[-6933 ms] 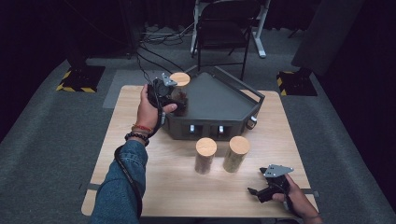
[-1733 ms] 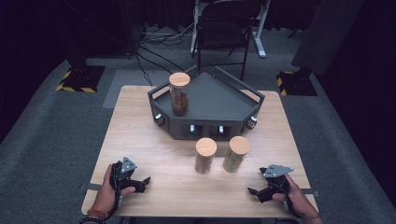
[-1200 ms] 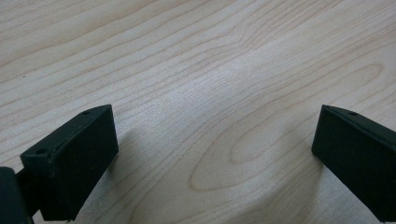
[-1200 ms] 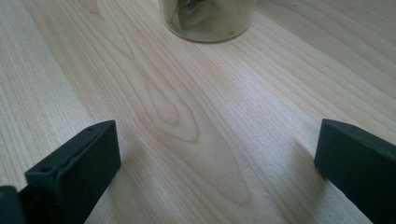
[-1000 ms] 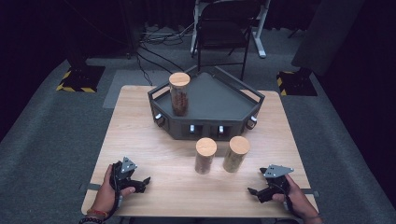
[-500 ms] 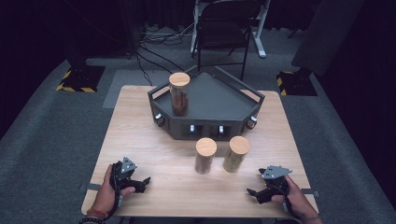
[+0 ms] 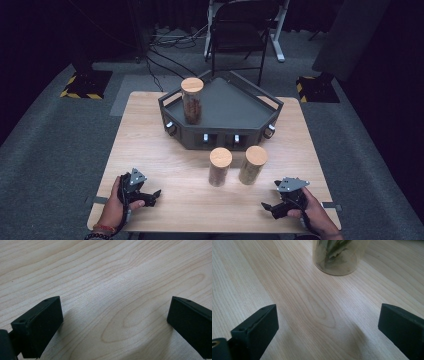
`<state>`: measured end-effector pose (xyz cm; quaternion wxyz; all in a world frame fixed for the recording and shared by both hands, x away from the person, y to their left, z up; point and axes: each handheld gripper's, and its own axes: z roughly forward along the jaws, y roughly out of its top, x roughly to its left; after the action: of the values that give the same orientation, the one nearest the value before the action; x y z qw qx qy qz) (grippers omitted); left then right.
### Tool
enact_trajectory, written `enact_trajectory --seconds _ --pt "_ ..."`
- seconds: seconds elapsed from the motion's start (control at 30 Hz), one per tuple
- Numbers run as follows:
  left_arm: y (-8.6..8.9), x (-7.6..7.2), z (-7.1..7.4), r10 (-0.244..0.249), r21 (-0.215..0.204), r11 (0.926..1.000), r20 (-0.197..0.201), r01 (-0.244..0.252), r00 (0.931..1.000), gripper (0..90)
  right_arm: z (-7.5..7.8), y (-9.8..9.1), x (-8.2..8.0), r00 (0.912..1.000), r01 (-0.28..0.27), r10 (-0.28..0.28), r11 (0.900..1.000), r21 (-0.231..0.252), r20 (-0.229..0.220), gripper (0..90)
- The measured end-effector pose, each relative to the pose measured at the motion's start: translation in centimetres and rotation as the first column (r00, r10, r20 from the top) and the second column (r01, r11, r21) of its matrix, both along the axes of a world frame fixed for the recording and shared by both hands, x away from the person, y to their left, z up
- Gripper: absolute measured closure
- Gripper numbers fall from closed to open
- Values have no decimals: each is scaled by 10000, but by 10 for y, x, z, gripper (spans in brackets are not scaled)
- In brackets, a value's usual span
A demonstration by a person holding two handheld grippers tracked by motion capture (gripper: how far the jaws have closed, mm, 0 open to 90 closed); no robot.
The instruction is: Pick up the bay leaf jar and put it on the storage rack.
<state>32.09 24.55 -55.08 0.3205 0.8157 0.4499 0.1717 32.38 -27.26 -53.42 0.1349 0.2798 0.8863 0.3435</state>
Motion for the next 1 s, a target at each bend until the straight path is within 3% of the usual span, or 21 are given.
enact_trajectory --seconds 0.17,0.4,0.6,0.8,1.0 --pt "0 0 0 0 0 10000 1 0 10000 2 1 4 -1 9998 127 -121 9995 -306 184 29" --pt "0 0 0 -4 -1 10000 2 4 10000 2 2 11 -3 9994 136 -124 9992 -371 331 33" --pt "0 0 0 3 -2 10000 0 -3 10000 2 5 18 -3 9979 419 -411 9990 -147 503 40" --pt "0 0 0 -2 -6 10000 5 2 10000 2 6 26 -4 9983 334 -331 9994 -62 483 43" --pt "0 0 0 0 0 10000 -1 0 10000 2 8 33 -6 9979 519 -532 9980 347 357 71"
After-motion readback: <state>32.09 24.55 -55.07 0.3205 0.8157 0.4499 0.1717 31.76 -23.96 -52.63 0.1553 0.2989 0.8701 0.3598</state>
